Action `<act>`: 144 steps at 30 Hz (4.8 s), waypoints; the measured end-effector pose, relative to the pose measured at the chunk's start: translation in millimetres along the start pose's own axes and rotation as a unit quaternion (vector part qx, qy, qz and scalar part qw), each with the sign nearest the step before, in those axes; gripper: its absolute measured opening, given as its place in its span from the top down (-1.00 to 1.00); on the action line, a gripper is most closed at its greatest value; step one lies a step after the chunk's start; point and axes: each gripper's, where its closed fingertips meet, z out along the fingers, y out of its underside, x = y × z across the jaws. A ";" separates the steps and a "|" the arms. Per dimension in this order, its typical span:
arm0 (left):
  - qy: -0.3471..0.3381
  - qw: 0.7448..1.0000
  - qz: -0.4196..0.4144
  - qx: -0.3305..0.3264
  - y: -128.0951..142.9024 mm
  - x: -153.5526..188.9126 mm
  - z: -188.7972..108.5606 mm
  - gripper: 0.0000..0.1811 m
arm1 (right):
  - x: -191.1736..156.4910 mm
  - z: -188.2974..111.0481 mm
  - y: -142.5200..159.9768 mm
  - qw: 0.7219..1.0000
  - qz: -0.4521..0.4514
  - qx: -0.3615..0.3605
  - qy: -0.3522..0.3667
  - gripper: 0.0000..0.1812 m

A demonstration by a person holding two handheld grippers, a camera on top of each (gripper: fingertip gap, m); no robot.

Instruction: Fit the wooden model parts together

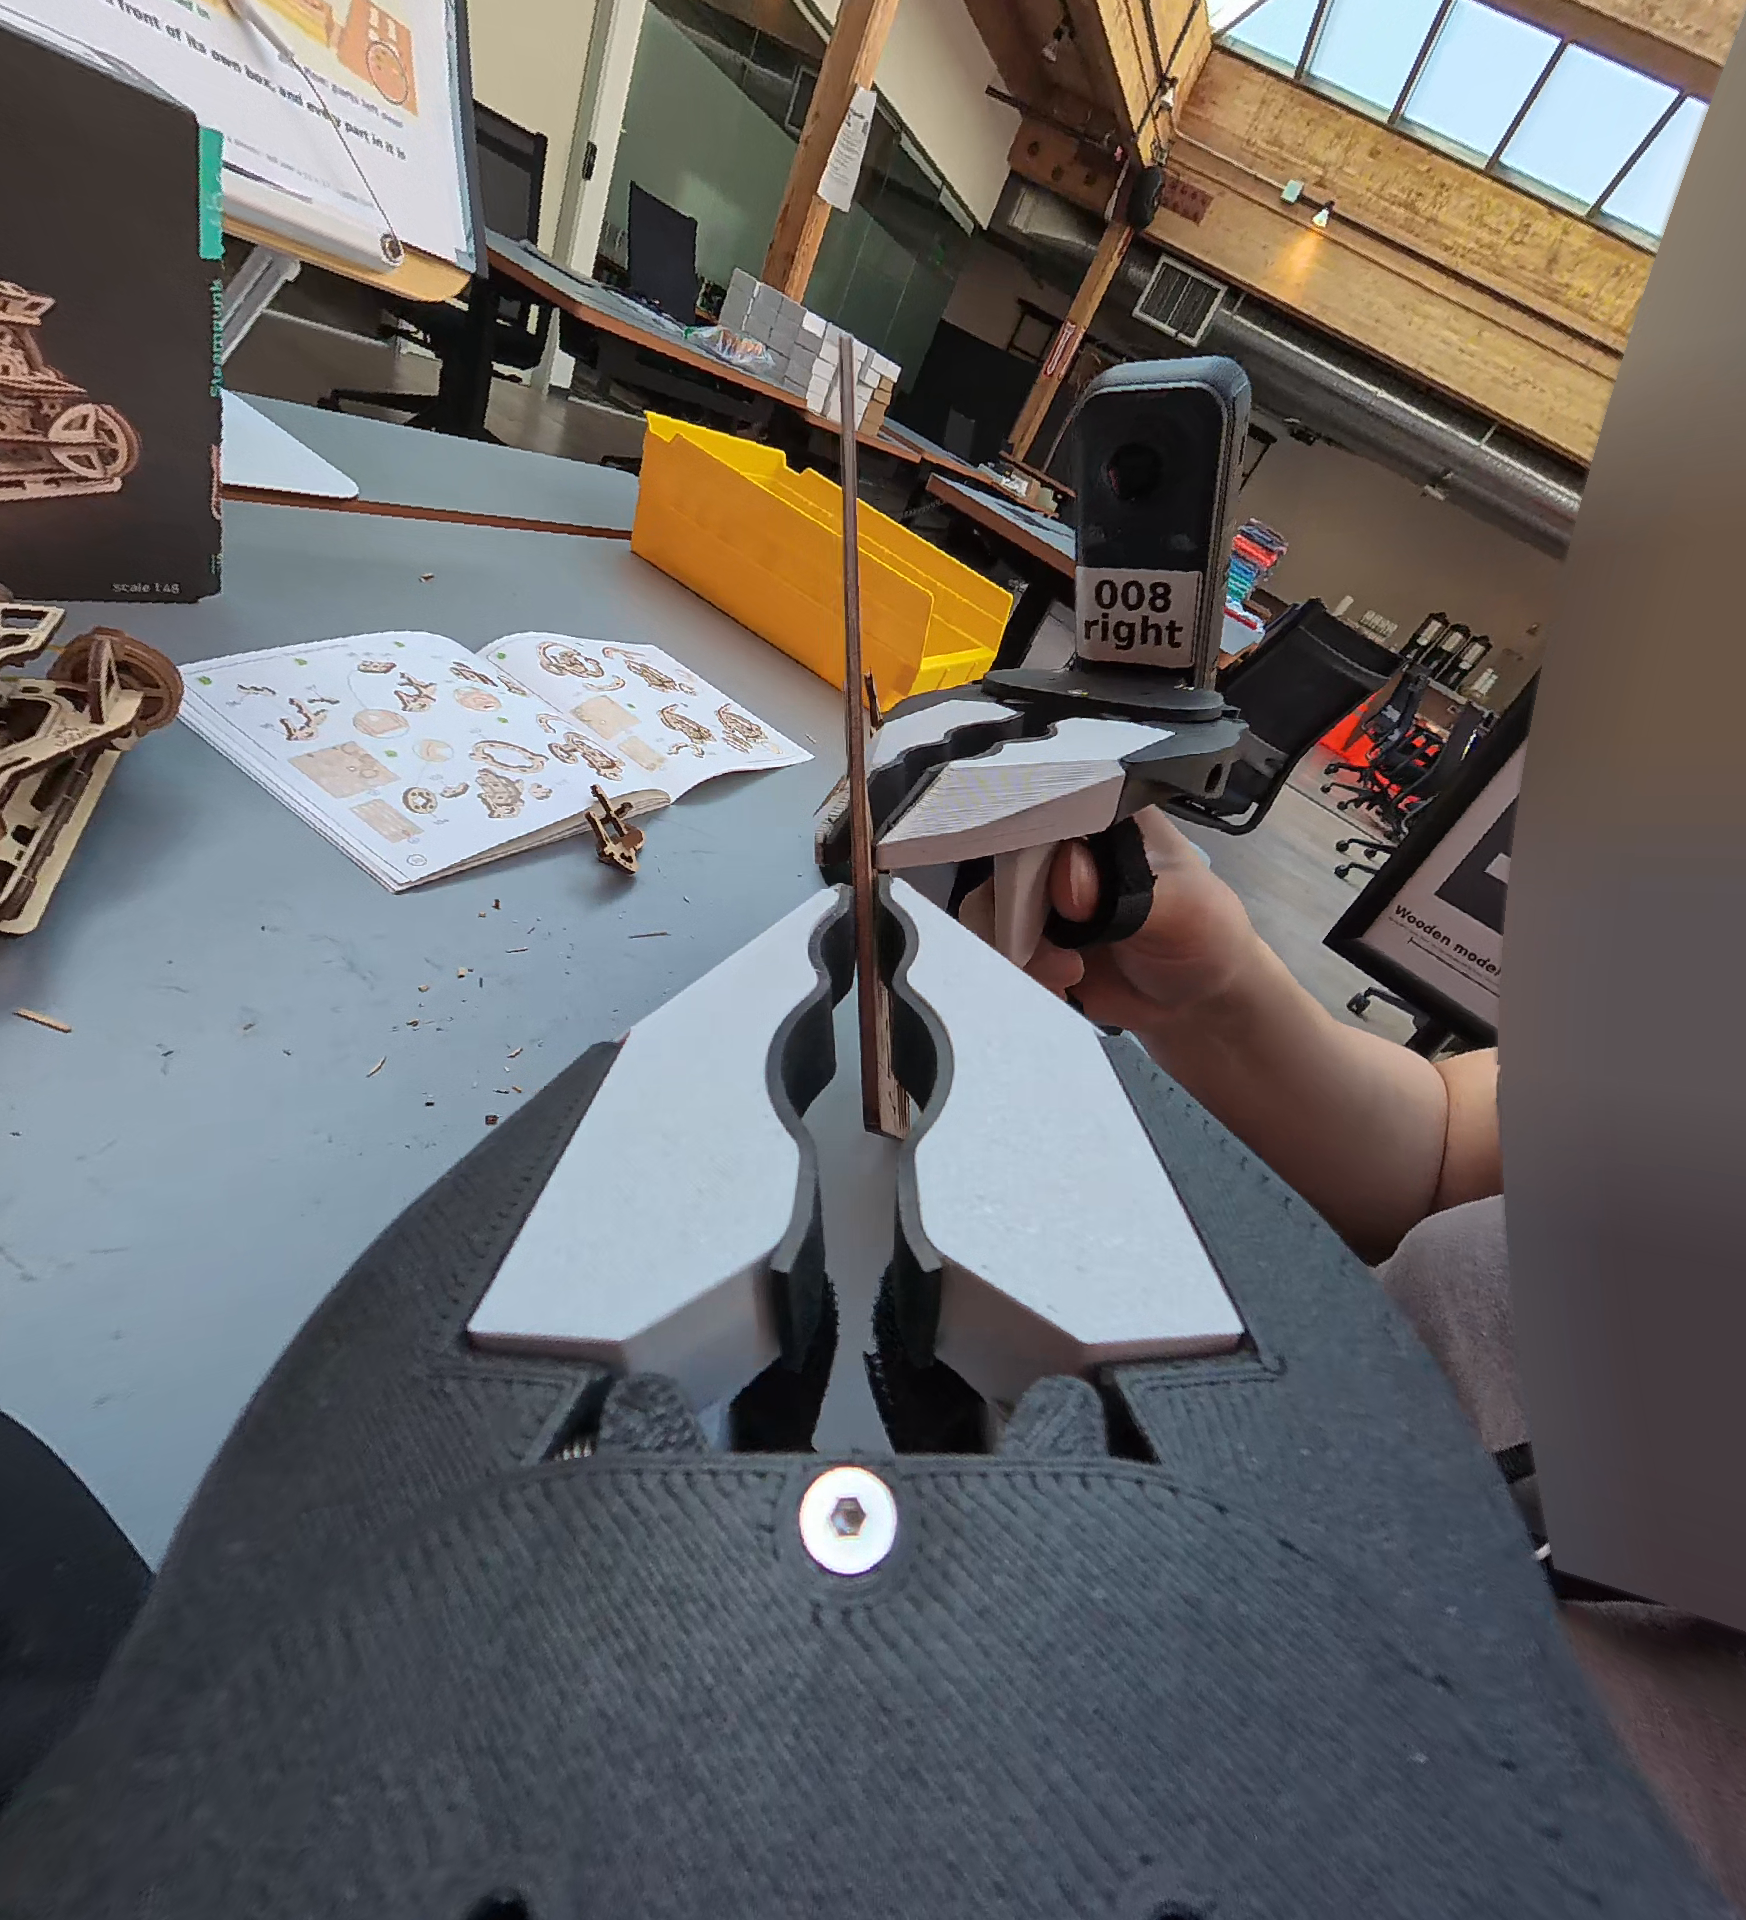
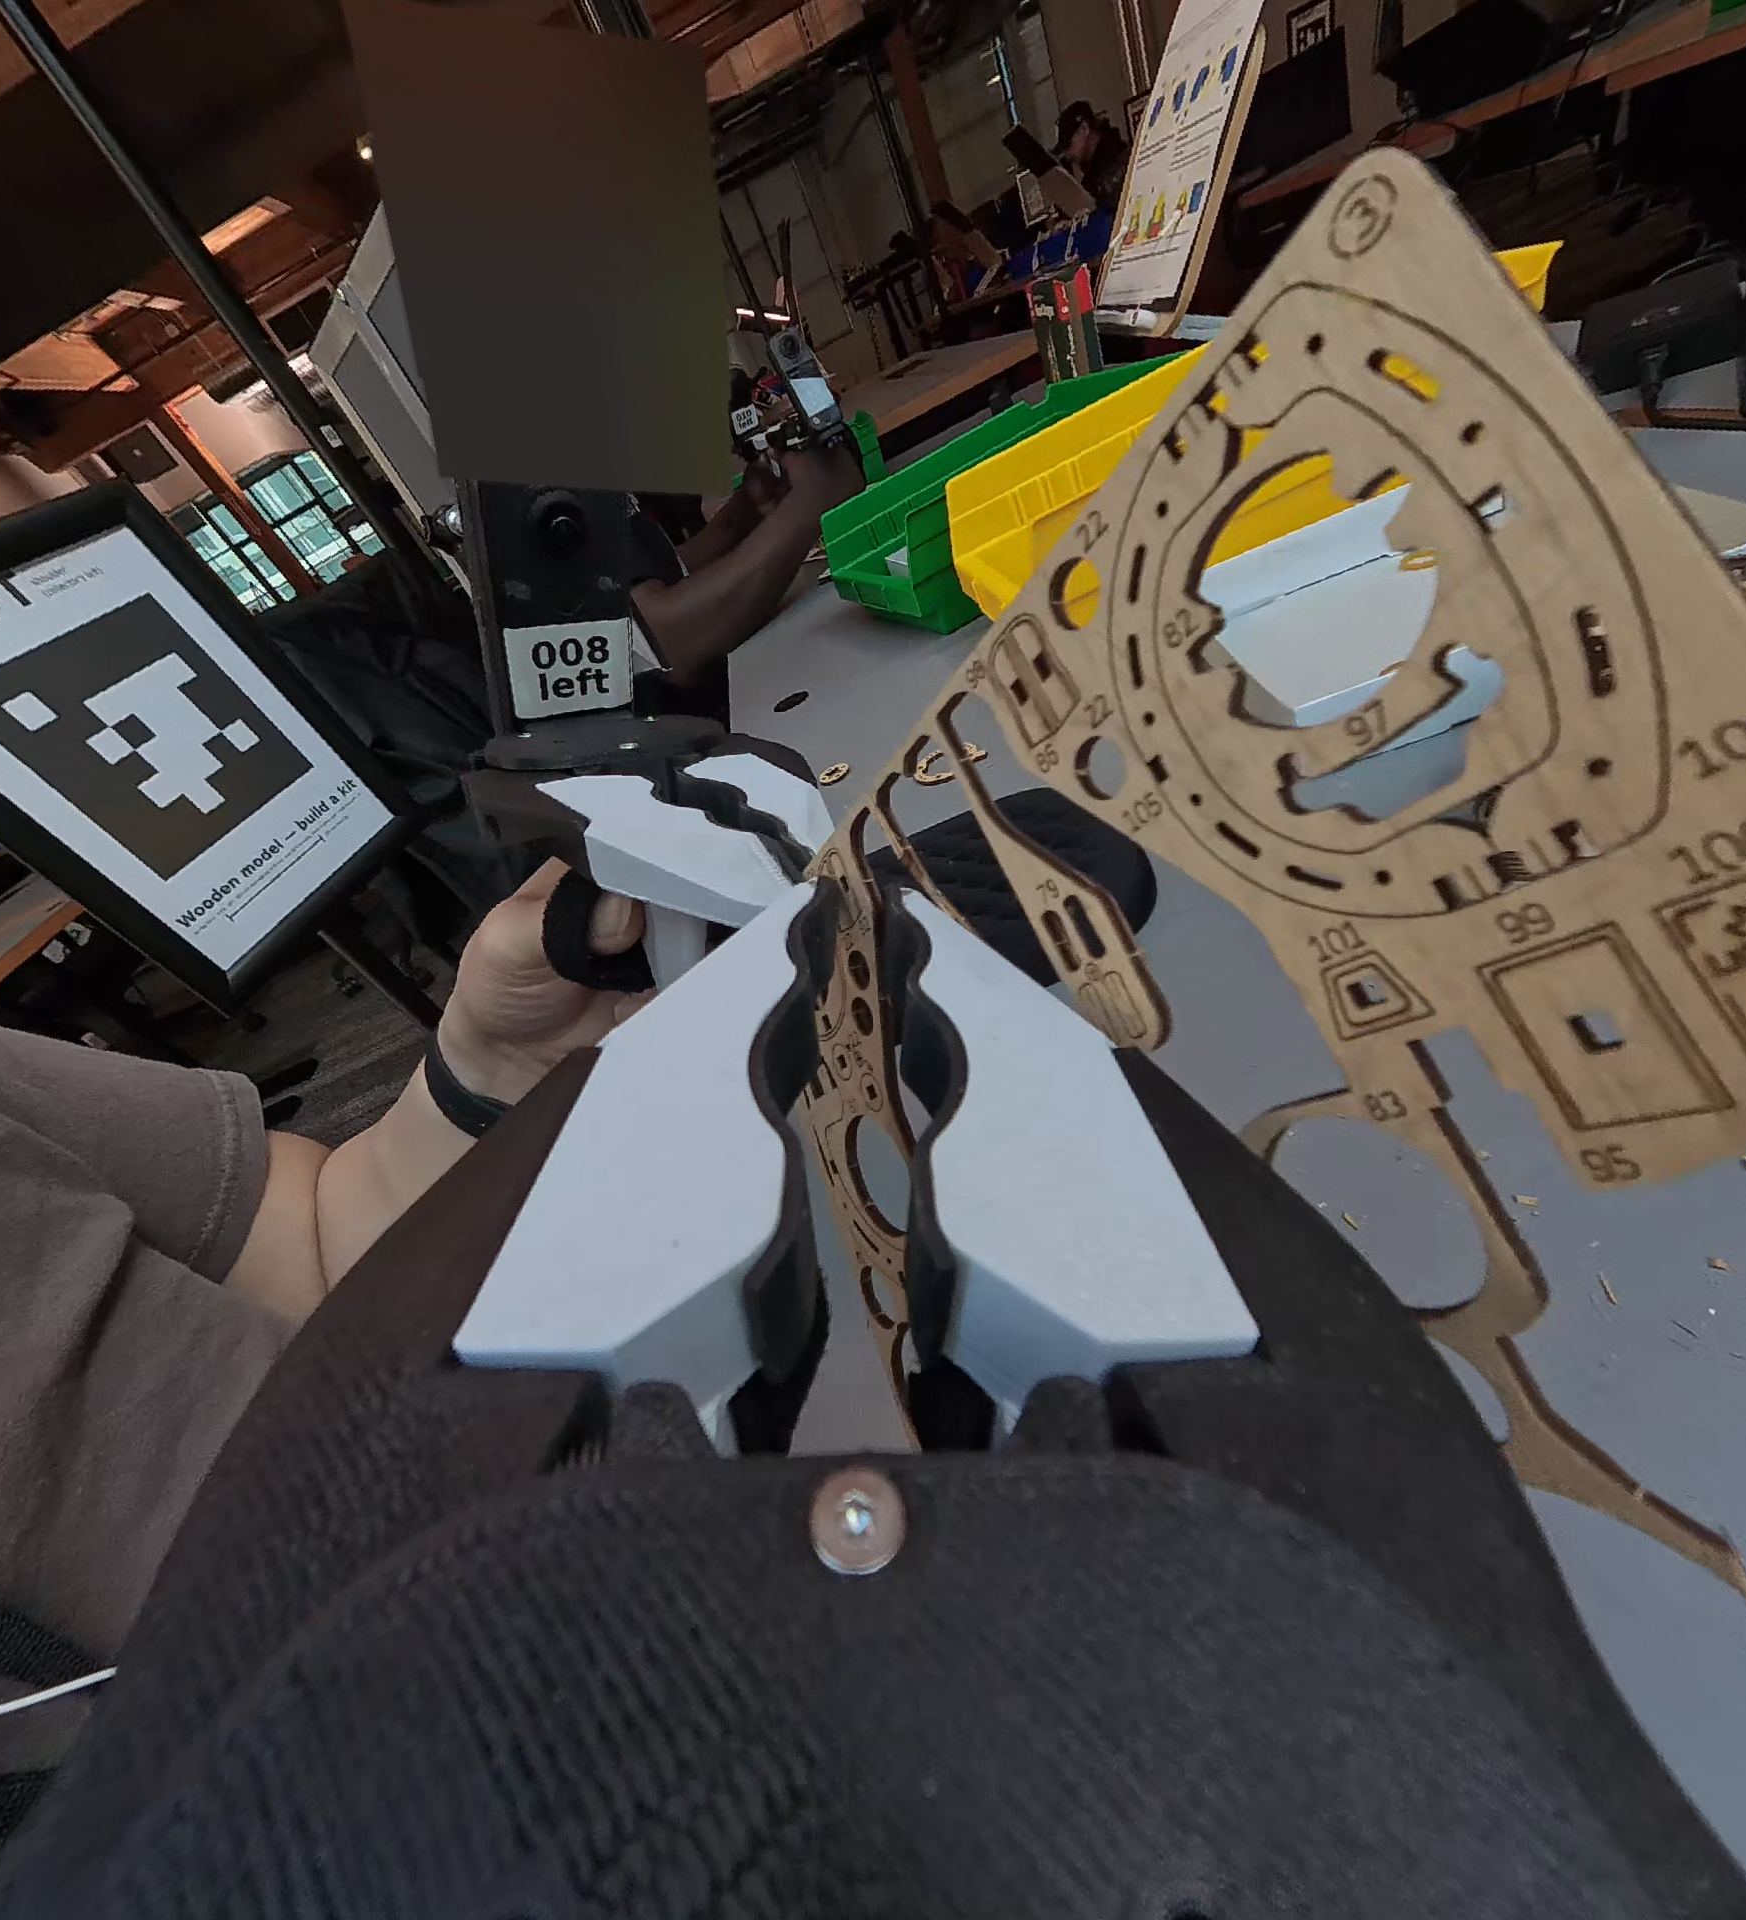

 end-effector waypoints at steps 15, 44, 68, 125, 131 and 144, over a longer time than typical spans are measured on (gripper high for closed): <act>-0.038 0.999 0.032 -0.018 6.9 0.5 -0.1 0.99 | -0.8 0.3 8.3 1.000 -0.020 -0.011 -0.004 0.93; -0.016 0.999 0.045 -0.008 11.5 3.2 -2.0 0.99 | -6.5 -0.3 11.1 0.999 0.010 0.002 -0.043 0.93; 0.002 1.000 -0.020 0.015 9.3 -1.5 -1.6 1.00 | -0.1 2.8 8.3 0.996 0.075 -0.003 -0.038 0.93; -0.046 0.997 0.057 0.000 12.1 -0.8 -3.4 1.00 | -0.2 2.6 11.7 0.996 0.063 0.022 -0.055 0.91; -0.047 0.997 0.063 0.004 12.1 -0.6 -2.4 1.00 | -1.6 0.5 11.8 0.992 0.094 0.024 -0.078 0.92; -0.091 0.991 0.102 -0.009 15.2 -0.1 -4.3 0.99 | -1.3 2.5 16.9 0.999 0.033 -0.008 -0.036 0.91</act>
